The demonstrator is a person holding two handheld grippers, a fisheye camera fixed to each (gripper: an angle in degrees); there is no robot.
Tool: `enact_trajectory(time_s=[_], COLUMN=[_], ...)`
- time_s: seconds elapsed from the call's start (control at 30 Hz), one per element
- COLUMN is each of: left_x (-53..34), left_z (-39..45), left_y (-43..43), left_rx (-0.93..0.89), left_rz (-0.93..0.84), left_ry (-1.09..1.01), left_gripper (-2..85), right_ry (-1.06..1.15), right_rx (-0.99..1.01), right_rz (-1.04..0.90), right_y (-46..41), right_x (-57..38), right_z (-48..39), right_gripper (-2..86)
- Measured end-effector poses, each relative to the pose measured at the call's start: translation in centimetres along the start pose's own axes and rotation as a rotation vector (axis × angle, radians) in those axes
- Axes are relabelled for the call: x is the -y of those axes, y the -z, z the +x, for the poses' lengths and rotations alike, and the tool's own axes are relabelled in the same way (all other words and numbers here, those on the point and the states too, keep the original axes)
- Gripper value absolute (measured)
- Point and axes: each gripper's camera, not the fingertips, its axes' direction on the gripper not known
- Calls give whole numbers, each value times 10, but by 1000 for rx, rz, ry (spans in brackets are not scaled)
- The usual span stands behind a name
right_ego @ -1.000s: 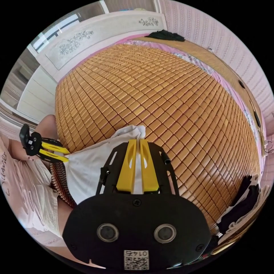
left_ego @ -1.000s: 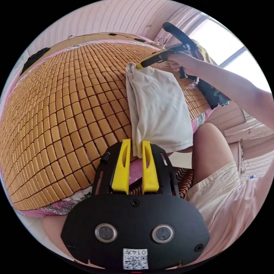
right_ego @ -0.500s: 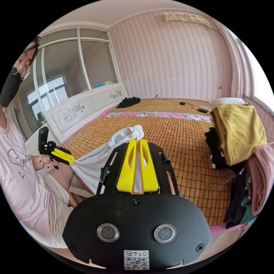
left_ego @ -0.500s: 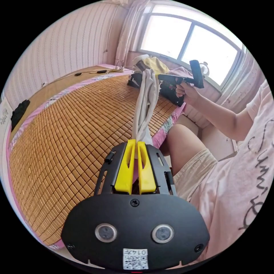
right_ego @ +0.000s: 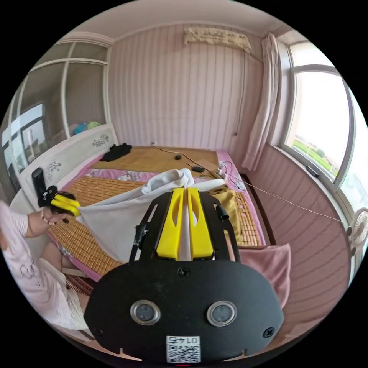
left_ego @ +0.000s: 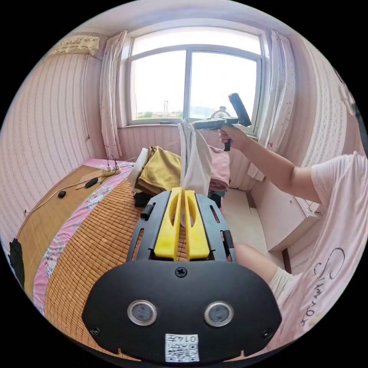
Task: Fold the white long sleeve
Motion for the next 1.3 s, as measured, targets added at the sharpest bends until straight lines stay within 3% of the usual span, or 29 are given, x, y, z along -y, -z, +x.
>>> enact_trajectory(time_s=[0.13,0.2,0.3,0.47,0.67,0.73,0.83,0.97,1.0,1.2,1.3], left_x=[91,127,141,133,57,29,-16,-57,-65,-93,-87], left_z=[-44,-83,-115,-107,-77,-68,-58,-38,-31,-6,11], left_y=[-80,-152,-205,-201,-130,-101,-57,8,25,76,102], left_rx=[85,174,156,298,236,266,386,758,847,716,689], left_rz=[-41,-163,-321,-410,-376,-387,-560,-744,-765,-729,-625], left_ry=[76,198,311,262,376,475,664,867,943,1225,1246], left_gripper=[8,74,127,219,240,240,212,6,1,-7,-8], right_ry=[-223,-301,-309,-99,7,43,54,19,-6,-20,-26], right_rx=[-250,-239,-117,-202,44,86,89,95,93,18,-24], right_rz=[-288,-335,-254,-235,-342,-390,-451,-441,-420,-482,-480], right_y=[-97,-121,-118,-91,-96,-104,-113,-108,-104,-93,-85], right_x=[56,49,22,-35,-87,-99,-106,-106,-104,-106,-113], right_z=[60,73,71,-1,-141,-206,-285,-368,-392,-494,-532], right_gripper=[81,126,137,214,267,260,234,174,169,138,57])
